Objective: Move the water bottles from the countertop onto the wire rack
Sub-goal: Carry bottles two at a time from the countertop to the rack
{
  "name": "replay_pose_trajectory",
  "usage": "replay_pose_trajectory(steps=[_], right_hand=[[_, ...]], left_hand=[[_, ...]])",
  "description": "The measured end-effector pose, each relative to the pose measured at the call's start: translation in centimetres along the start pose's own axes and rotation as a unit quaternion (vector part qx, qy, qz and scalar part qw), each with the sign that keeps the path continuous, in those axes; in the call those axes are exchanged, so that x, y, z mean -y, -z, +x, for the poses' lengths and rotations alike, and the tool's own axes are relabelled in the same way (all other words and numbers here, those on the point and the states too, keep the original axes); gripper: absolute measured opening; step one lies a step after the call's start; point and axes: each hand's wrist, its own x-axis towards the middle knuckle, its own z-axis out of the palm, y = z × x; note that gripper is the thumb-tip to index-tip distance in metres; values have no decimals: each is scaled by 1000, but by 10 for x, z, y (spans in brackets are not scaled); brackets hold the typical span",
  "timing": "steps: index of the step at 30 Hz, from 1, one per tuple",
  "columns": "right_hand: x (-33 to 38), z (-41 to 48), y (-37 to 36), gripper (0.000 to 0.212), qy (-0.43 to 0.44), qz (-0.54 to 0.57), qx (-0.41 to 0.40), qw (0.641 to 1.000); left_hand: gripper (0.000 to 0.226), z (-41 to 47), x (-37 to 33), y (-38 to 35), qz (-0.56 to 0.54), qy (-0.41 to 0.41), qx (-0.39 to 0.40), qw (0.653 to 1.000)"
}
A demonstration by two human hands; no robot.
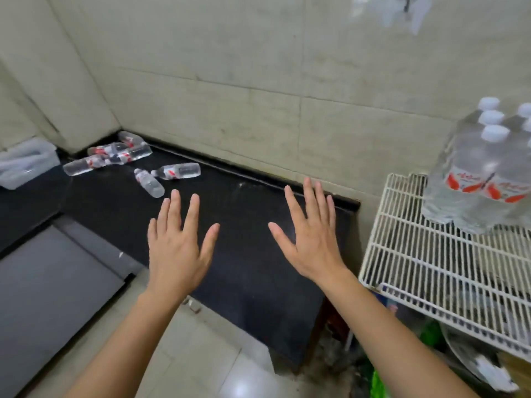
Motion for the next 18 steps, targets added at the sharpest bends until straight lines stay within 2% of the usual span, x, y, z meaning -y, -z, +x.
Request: replay_pose_trajectory(steps=[6, 11, 18], right_hand=[[118, 52, -76, 76, 21, -2, 44, 999], [212, 97, -135, 75, 58, -3, 82, 995], [253, 148, -203, 75, 81, -18, 132, 988]], left_hand=[[75, 21, 138, 15, 18, 2, 11, 1000], [78, 54, 249, 26, 3, 44, 17, 999], [70, 102, 331, -6, -11, 70, 33, 997]])
